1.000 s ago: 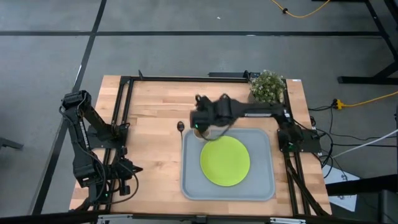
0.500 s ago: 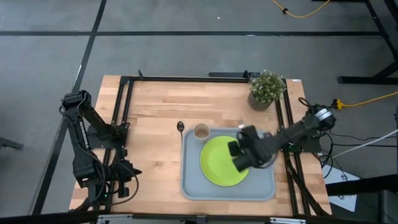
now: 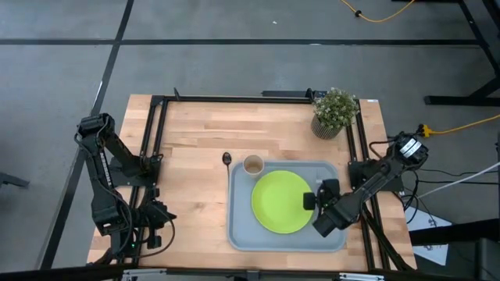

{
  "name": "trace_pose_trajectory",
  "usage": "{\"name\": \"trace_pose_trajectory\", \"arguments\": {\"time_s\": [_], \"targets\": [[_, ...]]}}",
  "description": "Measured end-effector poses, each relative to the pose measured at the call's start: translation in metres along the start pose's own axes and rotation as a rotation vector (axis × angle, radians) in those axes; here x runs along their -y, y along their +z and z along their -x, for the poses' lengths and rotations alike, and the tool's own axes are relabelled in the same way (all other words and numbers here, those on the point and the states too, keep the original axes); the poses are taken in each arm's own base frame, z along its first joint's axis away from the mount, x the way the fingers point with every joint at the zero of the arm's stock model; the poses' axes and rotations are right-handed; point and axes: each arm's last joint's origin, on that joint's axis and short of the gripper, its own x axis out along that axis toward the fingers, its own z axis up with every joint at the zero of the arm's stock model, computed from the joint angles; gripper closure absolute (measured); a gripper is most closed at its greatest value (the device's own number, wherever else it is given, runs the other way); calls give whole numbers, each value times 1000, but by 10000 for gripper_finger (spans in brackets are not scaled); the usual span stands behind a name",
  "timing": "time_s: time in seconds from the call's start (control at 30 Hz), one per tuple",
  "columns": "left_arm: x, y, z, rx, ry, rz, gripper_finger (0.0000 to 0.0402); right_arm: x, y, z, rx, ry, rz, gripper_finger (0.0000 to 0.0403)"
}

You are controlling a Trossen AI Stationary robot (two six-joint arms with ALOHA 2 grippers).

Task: Pick and place plate/cup/fork/spoon on tray
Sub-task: Put the orange fork on the gray serving tray to the right side of the green serving tray, then put the black spoon on the gray serving tray to the left side of the green plate

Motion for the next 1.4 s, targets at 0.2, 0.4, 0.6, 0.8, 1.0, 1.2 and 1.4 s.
{"name": "trace_pose_trajectory", "arguments": {"time_s": [0.2, 0.4, 0.6, 0.8, 1.0, 1.2, 1.4], "targets": [[0, 0, 0, 4, -1, 3, 401, 5, -4, -15, -37, 18, -17, 358], [0, 0, 0, 8, -1, 9, 401, 6, -5, -20, -49, 30, -21, 305], [0, 1, 0, 16, 1, 9, 401, 6, -2, -10, -52, -41, 4, 252], [0, 1, 0, 49, 6, 3, 401, -5, 1, 11, -39, -41, 0, 246], [0, 2, 0, 54, 7, 2, 401, -29, 20, 58, 120, 69, 35, 248], [0, 4, 0, 119, 19, 2, 401, -52, 46, 113, 358, 293, 177, 248], [-5, 19, -8, 299, 97, 41, 401, -68, 57, 145, 609, 478, 325, 248]]}}
